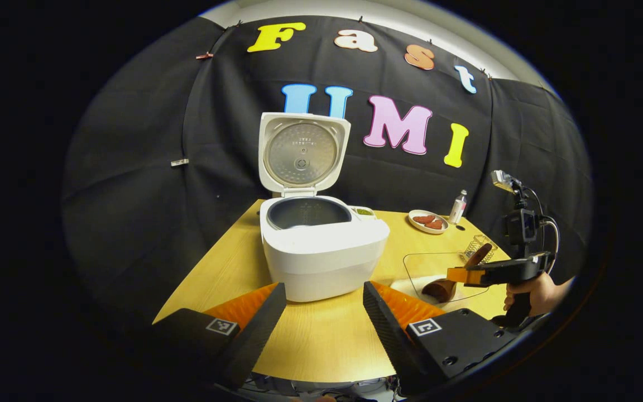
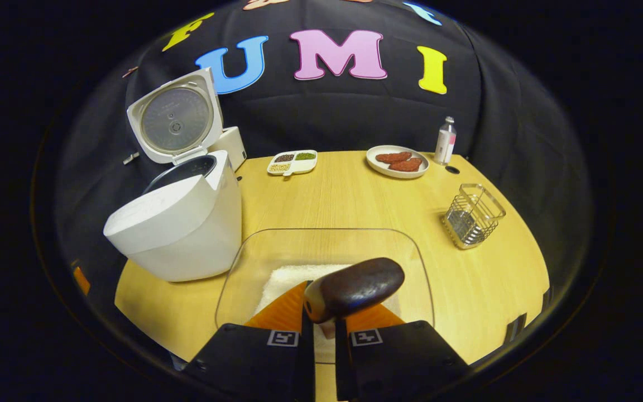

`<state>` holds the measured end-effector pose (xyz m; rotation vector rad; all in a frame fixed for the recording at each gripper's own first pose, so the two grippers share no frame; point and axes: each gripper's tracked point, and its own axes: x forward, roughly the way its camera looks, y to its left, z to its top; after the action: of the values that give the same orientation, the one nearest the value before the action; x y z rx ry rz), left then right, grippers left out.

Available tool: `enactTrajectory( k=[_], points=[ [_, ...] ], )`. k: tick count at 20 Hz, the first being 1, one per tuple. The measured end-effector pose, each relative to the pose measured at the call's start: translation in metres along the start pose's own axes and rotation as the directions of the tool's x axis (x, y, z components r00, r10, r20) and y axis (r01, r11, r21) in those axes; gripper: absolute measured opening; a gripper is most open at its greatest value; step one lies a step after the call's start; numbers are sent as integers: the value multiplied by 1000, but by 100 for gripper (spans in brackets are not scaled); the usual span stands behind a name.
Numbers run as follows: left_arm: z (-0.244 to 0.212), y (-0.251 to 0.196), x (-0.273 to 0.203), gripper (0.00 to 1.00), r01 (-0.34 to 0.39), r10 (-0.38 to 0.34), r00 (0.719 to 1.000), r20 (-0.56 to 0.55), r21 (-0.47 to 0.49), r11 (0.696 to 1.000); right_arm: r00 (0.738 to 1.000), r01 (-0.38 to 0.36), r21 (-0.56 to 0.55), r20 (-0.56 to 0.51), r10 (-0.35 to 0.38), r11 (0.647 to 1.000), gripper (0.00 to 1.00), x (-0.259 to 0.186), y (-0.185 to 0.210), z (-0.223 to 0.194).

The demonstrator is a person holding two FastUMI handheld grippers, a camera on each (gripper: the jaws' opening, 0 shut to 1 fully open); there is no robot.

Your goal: Close the left gripper, press the button to open the rice cooker; take a wooden spoon from the chopstick holder with the right hand, scoop a spoonful of rice and pour it into the rice cooker, then put the wooden spoon back into the chopstick holder.

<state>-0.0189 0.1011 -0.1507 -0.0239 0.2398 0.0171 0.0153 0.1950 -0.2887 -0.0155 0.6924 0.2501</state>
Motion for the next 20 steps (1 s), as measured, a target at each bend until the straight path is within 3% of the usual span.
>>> enactTrajectory(
  k=[6,8,11,17,20],
  points=[
    [-4,3,-6,96,-17,17,1000,-4,3,1000,996,-26,165,-80,40,986,19,1,22,-6],
    [-4,4,-7,96,-22,22,1000,-3,2,1000,992,-28,253,-110,57,967,19,2,22,-7],
    [-5,4,-7,96,-29,29,1000,-6,0,1000,983,-25,412,-154,97,911,19,7,20,-6],
    [-2,-5,-7,96,-23,23,1000,-4,19,1000,974,-30,580,-165,154,814,19,9,5,0],
    [-1,-11,-7,96,-15,15,1000,-3,33,999,972,-37,681,-145,183,732,19,2,-8,10]
  ],
)
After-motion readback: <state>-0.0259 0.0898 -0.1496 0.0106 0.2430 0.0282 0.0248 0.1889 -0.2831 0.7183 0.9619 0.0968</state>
